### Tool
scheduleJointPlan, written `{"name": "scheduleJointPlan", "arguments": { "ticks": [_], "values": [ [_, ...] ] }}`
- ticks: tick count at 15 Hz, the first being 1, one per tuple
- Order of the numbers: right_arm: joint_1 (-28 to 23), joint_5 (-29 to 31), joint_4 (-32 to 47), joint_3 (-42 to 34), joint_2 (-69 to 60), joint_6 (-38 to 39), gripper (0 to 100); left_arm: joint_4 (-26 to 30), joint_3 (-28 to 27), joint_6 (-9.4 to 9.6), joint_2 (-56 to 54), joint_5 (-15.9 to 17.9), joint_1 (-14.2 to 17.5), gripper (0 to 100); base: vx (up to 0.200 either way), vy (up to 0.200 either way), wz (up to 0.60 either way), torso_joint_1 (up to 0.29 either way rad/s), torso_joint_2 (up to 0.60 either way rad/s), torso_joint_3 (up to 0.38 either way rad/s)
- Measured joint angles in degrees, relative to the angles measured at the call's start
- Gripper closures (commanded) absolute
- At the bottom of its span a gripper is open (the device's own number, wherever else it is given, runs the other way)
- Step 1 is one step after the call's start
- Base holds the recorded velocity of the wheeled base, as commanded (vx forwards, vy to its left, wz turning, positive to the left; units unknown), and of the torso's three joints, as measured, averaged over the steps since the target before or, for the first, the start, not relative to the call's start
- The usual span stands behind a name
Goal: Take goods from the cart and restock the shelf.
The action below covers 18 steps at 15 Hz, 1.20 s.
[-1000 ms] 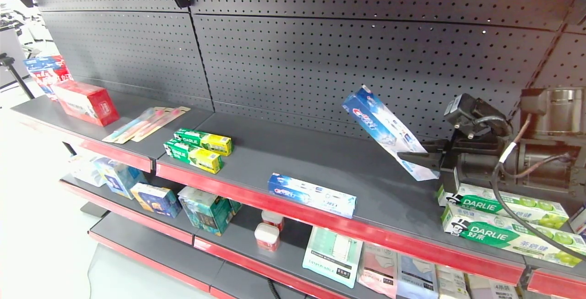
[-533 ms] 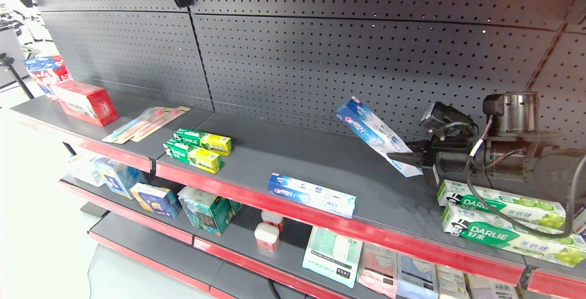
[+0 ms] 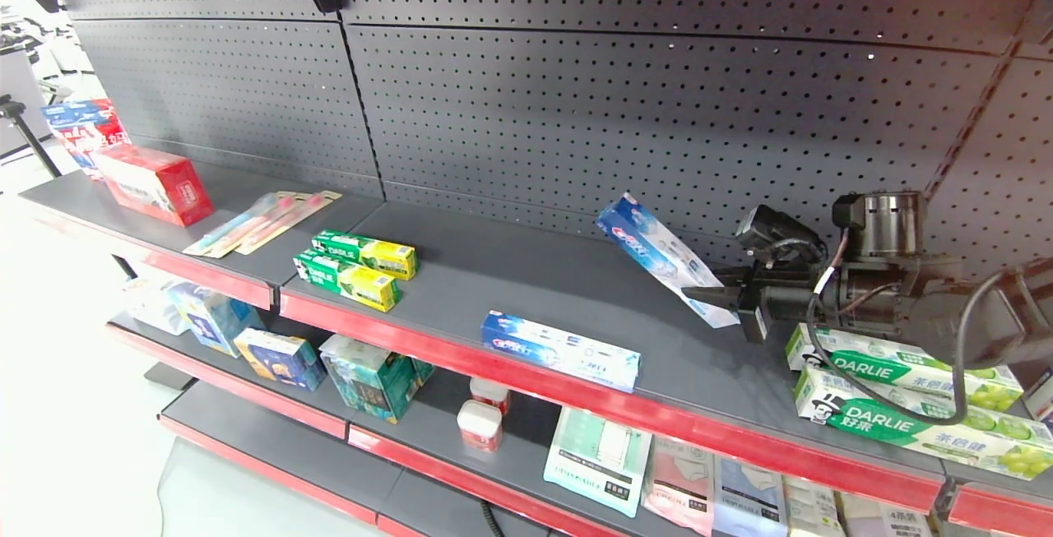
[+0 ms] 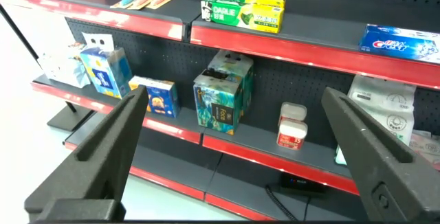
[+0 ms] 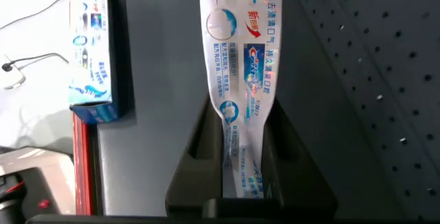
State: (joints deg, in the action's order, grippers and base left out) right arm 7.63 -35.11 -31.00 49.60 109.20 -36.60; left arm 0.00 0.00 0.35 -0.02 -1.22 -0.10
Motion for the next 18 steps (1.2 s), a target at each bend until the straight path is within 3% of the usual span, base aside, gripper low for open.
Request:
{"name": "scheduleJointPlan", "arguments": {
  "ticks": [11,18],
  "values": [
    [0.07,-3.27,-2.35,-0.38,5.63,-0.27,100,0.00,0.00,-0.02,0.00,0.02,0.00,0,0.000,0.000,0.00,0.000,0.00,0.000],
    [1.79,-3.36,-2.30,4.12,8.79,0.55,100,0.00,0.00,-0.02,0.00,0.02,-0.01,0,0.000,0.000,0.00,0.000,0.00,0.000]
  ]
}}
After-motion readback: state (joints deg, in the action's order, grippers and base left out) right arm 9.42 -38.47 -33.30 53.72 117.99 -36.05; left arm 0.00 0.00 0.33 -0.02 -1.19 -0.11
